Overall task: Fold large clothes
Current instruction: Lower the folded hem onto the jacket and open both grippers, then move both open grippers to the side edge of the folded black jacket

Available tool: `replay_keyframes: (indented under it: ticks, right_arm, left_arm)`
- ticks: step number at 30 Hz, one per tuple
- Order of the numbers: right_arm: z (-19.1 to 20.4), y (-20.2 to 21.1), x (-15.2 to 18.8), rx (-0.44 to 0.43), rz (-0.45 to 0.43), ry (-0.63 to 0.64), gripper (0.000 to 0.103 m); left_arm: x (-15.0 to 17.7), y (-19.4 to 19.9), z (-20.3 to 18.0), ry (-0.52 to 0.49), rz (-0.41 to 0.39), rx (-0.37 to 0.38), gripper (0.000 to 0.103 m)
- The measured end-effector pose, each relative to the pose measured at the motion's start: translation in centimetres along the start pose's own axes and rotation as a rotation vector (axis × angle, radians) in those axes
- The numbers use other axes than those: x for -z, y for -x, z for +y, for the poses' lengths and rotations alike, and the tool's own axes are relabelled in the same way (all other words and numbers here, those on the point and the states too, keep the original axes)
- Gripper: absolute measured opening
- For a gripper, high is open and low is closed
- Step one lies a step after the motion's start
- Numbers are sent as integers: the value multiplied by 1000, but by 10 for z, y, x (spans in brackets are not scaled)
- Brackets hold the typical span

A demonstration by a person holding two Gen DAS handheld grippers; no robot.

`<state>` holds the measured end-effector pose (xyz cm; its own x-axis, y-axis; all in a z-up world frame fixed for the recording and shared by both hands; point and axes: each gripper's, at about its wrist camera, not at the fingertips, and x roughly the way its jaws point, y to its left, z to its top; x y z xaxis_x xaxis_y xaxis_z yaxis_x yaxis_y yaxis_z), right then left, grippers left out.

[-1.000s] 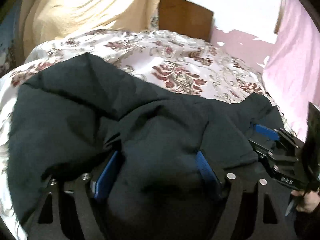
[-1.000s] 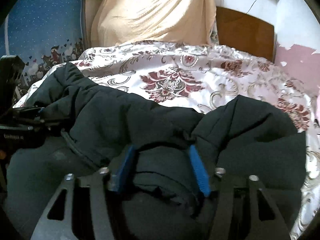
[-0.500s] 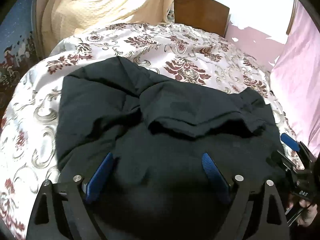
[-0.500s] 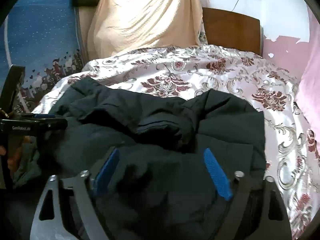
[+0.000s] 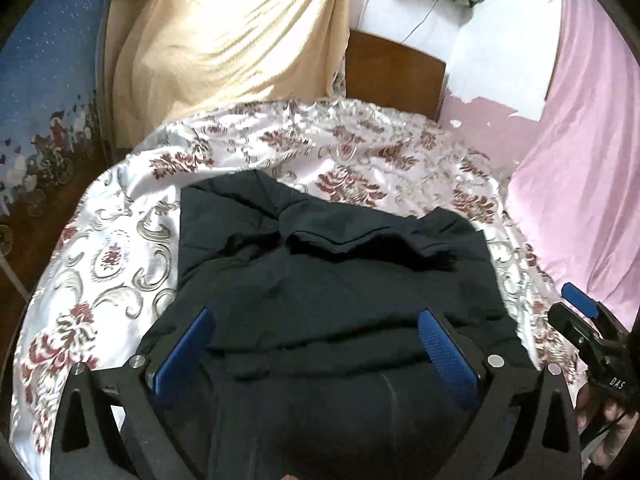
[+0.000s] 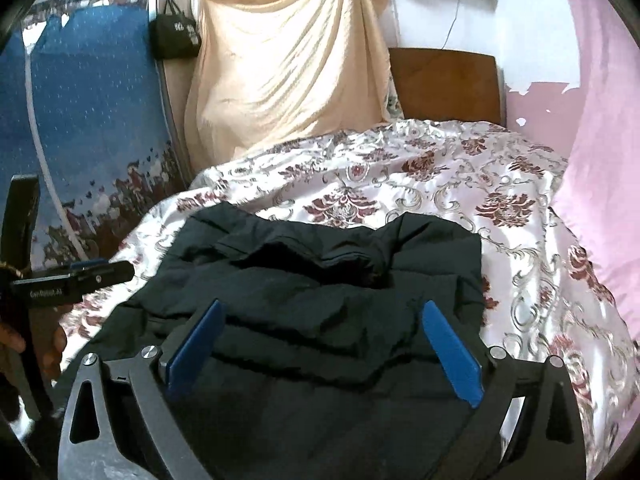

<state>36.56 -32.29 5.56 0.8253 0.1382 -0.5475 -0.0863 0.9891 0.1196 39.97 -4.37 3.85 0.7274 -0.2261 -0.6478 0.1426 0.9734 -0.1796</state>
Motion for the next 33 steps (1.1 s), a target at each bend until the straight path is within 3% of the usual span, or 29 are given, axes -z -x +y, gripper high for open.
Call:
replay_keyframes:
  ticks: [16, 26, 33]
  right_arm:
    - [27, 137, 42, 3, -41, -4, 99]
    - [50, 206, 69, 19, -65, 47, 99]
    - [62, 232, 90, 27, -62, 77, 99]
  left_arm:
    - [54, 140, -44, -125, -126, -2, 103]
    - [95, 192, -53, -166, -158, -18, 103]
    - [125, 207, -46, -199, -136, -47, 103]
